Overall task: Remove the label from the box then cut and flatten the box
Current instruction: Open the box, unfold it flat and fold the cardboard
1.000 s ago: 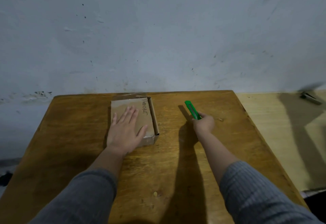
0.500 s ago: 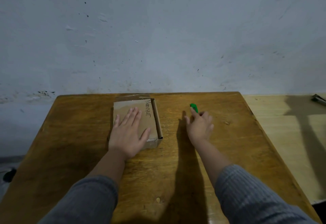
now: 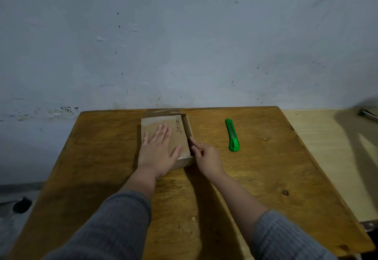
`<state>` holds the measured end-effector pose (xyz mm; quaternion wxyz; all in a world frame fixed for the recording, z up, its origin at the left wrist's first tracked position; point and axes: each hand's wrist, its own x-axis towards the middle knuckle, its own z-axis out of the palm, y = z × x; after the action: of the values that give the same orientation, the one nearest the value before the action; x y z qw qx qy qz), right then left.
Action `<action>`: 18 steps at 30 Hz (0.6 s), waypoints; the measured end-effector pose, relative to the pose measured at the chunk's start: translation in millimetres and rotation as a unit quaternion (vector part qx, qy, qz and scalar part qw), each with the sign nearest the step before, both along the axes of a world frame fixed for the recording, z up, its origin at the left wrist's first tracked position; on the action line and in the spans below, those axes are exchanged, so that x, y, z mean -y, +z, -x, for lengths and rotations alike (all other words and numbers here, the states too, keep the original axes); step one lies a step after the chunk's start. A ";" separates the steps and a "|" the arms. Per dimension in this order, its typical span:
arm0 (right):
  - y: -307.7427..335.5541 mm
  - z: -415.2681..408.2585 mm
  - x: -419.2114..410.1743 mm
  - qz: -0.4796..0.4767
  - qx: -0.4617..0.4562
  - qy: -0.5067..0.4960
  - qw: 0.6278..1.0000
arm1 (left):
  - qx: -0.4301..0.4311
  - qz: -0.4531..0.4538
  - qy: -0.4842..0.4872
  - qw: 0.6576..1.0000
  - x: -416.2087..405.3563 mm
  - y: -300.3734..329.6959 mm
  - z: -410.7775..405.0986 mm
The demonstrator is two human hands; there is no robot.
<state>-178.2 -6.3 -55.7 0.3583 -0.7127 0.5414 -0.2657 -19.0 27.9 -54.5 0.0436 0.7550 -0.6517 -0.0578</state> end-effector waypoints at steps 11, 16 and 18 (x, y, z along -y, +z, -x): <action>-5.4 12.1 9.7 0.022 -0.162 -0.009 0.987 | 0.014 -0.005 -0.013 1.000 -20.5 -0.7 -24.7; 14.0 -12.7 14.1 0.098 -0.191 0.057 0.975 | 0.006 0.003 -0.005 1.000 -20.1 -1.2 -23.1; 15.1 -17.9 14.6 0.105 -0.217 0.092 0.966 | 0.002 0.008 -0.006 1.000 -20.2 -2.4 -23.5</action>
<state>-160.3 -20.9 -40.6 0.1781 -0.8339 0.5069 -0.1260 4.5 48.0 -56.9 0.0484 0.7510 -0.6566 -0.0513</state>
